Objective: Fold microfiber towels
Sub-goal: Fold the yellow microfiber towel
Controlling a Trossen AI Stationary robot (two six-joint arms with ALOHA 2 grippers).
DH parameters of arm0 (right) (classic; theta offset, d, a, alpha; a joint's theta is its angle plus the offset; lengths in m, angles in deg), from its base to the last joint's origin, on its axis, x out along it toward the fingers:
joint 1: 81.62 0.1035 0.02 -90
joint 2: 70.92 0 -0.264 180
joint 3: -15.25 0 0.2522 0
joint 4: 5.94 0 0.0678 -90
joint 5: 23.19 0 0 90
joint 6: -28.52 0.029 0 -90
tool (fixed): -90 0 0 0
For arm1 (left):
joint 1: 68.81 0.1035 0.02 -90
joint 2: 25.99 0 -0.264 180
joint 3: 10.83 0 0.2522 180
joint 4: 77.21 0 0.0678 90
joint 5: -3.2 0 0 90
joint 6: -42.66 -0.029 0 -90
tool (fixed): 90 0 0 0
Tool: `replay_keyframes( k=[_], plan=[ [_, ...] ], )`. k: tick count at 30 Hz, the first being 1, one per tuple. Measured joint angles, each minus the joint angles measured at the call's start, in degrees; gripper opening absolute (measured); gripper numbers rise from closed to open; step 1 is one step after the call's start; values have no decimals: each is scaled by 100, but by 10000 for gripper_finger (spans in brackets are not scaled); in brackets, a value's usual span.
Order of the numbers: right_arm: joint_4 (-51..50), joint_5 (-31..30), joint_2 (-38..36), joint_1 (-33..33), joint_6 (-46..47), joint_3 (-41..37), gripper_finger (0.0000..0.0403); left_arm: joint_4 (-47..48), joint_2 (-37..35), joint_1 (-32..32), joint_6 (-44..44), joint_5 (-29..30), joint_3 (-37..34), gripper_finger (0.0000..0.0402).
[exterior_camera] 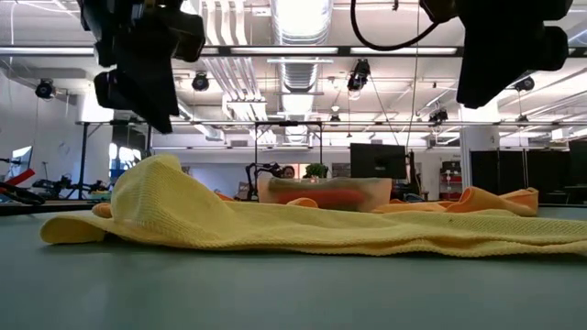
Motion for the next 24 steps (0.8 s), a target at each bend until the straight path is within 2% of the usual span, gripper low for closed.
replay_keyframes(
  k=[6,18,24],
  plan=[
    [41,-2,0,0,-23,-2,84,3,389,66,868,-72,-11,138],
    [150,-11,0,0,-132,-2,84,-537,1014,87,1036,-385,-11,138],
    [148,-15,0,0,-136,-2,84,-158,1021,9,900,-436,-15,122]
  ],
)
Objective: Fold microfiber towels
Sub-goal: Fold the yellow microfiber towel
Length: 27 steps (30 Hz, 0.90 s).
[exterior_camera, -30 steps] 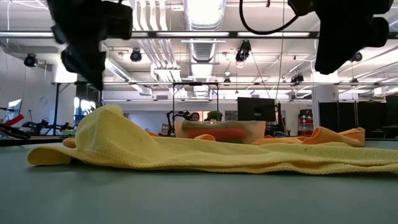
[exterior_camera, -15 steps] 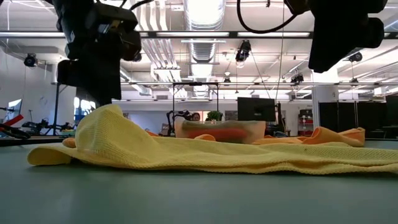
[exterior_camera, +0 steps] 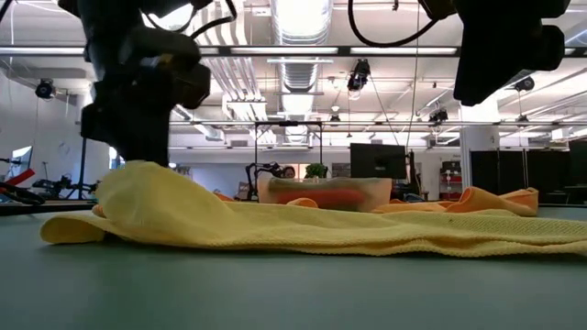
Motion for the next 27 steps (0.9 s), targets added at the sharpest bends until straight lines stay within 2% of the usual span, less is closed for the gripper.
replay_keyframes(
  k=[4,8,12,22,27],
  plan=[
    [2,0,0,0,-9,-2,84,470,-43,-96,165,-18,-3,79],
    [3,-2,0,0,0,-27,84,524,-41,-224,429,-24,-30,35],
    [2,-2,21,0,0,-69,84,612,-43,-307,612,-77,-72,9],
    [1,6,76,0,6,-171,84,1019,-118,-424,1239,-259,-62,2],
    [45,3,76,-8,5,-216,84,964,-172,-439,1431,-42,-21,2]
  ],
)
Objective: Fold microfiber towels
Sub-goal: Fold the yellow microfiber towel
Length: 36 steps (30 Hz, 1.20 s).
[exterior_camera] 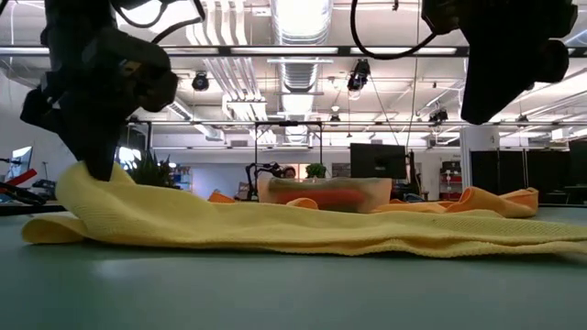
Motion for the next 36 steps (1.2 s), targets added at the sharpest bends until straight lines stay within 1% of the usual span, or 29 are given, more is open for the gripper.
replay_keyframes(
  k=[3,8,11,14,16,18,20,22,25,30,33,36],
  plan=[
    [291,116,0,-60,-22,-114,84,4,2,-1,-242,64,-16,2],
    [937,395,0,-224,-104,-455,84,5,-50,-4,-284,63,-16,7],
    [1367,564,0,-374,-134,-671,84,9,-103,-2,-288,41,-16,27],
    [1660,622,0,-548,-213,-844,84,77,-179,2,-261,-6,-26,57],
    [1741,627,0,-671,-233,-960,84,185,-228,2,-269,-57,-21,76],
    [1754,666,0,-807,-333,-1042,84,264,-297,2,-467,-167,-16,91],
    [1774,796,0,-947,-533,-1120,84,217,-412,4,-688,-360,-16,101],
    [1772,932,0,-1070,-734,-1210,84,96,-548,1,-692,-421,1,107],
    [1857,1120,2,-1236,-967,-1358,80,-358,-753,-21,-702,-342,87,109],
    [2270,1302,7,-1376,-1117,-1633,67,-1921,-880,-46,-896,331,104,109],
    [2358,1333,7,-1380,-1149,-1760,66,-2695,-692,-44,-1143,540,84,109],
    [2404,1497,7,-1380,-1156,-1873,66,-2981,-289,-45,-1310,560,69,109]
  ],
)
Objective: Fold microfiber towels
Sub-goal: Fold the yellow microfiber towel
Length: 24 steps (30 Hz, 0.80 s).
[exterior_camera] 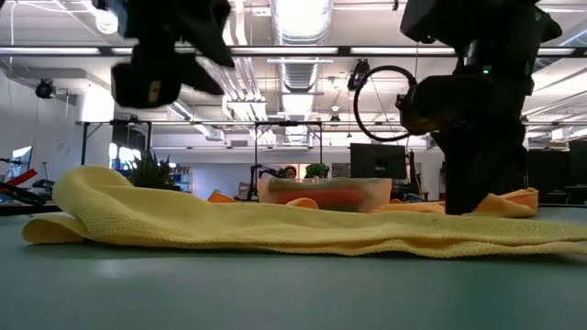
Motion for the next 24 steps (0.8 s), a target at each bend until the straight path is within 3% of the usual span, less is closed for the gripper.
replay_keyframes(
  k=[13,19,24],
  plan=[
    [340,1060,4,198,213,-162,65,-447,1866,-12,469,-728,57,109],
    [767,1164,62,501,313,-164,65,-216,2003,-9,612,-770,94,108],
    [1048,1350,292,696,357,-153,65,525,1873,4,367,-765,116,108]
  ],
)
